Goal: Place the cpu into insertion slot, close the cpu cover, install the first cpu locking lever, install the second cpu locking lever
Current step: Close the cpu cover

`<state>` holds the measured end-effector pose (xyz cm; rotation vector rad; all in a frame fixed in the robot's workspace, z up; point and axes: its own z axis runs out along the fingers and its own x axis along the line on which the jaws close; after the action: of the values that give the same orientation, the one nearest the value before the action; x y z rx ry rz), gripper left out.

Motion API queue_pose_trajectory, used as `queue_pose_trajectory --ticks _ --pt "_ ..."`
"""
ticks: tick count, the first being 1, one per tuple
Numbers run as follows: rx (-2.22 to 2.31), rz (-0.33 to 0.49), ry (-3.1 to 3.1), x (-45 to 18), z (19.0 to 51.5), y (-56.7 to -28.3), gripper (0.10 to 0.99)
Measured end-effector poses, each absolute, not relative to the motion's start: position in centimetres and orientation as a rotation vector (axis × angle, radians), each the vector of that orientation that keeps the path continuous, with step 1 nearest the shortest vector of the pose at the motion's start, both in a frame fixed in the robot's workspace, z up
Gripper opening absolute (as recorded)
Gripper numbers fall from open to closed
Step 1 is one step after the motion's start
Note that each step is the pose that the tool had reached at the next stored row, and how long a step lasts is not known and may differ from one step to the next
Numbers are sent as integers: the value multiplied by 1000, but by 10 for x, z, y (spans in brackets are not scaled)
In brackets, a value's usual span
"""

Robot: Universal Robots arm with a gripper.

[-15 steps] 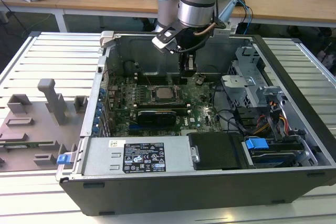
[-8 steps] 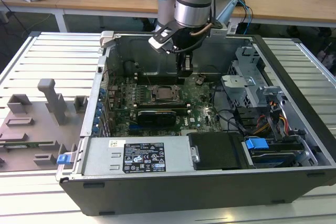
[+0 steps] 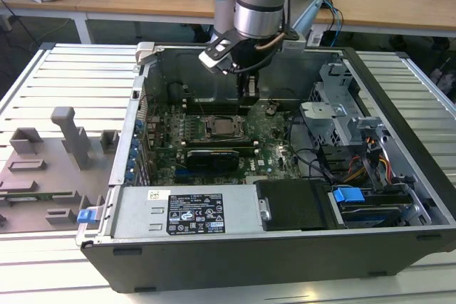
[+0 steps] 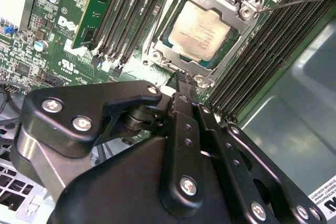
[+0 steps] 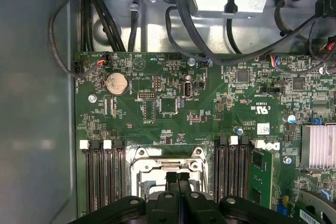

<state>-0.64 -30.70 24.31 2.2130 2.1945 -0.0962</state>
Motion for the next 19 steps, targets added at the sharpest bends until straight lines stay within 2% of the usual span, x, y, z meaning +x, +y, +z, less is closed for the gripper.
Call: queue_pose_trajectory --ticks 9,19 --pt "2213 -96 2194 -18 232 -307 106" --pt "2213 -96 2194 -65 212 -307 106"
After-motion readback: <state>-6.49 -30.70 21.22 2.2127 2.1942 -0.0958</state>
